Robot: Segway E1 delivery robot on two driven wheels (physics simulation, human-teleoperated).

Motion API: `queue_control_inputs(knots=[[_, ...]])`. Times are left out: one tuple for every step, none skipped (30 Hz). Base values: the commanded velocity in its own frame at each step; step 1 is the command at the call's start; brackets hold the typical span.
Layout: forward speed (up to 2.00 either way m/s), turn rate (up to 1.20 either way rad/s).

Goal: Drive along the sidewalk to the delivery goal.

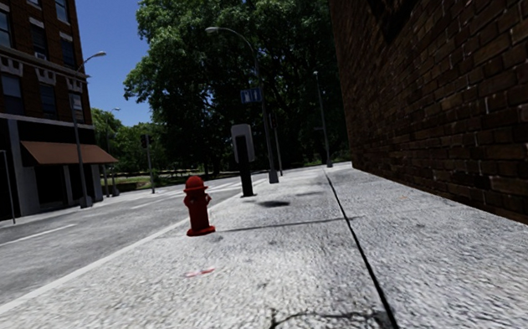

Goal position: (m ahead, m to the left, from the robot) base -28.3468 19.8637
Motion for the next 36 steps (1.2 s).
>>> queue_control_inputs(knots=[[1.92,0.0],[1.92,0.0],[1.92,0.0],[1.92,0.0],[1.92,0.0],[1.92,0.0],[1.92,0.0],[1.92,0.0],[1.92,0.0],[1.92,0.0],[1.92,0.0],[1.92,0.0],[1.92,0.0],[1.92,0.0],[1.92,0.0],[1.92,0.0],[1.92,0.0],[1.92,0.0],[1.92,0.0],[1.92,0.0],[1.92,0.0],[1.92,0.0],[1.92,0.0],[1.92,-0.05],[1.92,-0.05],[1.92,-0.3],[1.92,-0.39],[1.92,-0.39],[1.92,-0.42],[1.92,-0.42],[1.92,-0.42],[1.92,-0.42],[1.92,-0.42],[1.92,-0.43],[1.92,-0.43],[1.92,-0.43]])
